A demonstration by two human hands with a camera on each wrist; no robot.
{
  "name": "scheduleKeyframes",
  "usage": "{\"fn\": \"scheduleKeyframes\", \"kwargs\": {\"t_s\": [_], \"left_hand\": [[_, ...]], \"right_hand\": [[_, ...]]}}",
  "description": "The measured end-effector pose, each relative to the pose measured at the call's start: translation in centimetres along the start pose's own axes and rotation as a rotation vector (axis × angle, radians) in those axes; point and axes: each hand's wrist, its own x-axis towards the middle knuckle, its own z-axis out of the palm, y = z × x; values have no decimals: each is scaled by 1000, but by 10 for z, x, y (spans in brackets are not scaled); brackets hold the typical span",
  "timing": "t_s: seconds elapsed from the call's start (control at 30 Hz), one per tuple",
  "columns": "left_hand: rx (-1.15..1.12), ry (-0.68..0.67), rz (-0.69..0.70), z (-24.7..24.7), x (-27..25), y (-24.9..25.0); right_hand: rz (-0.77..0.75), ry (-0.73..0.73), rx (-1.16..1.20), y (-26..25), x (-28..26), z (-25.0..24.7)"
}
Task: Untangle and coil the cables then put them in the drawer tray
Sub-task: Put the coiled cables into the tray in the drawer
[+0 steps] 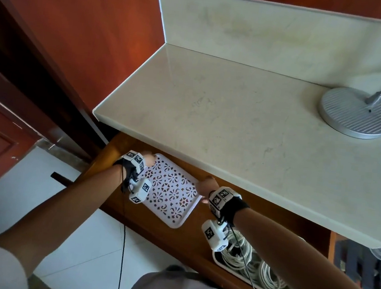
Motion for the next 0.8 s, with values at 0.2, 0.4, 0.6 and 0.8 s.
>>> {"fn": "scheduleKeyframes", "kwargs": {"t_s": [0.2,0.4,0.6,0.8], "left_hand": [[-193,53,24,-22,-55,-9],[-305,-181,-14,-14,-77,-4],[-271,-299,167,5,-132,71],[-249,-366,299,51,-147,144]], "right_hand": [[-211,35,-343,-18,-22,-4],[-315,100,-630,3,-55,-41],[-234,8,-839,66,-87,-89],[-73,88,-831,151,-108,-102]]}}
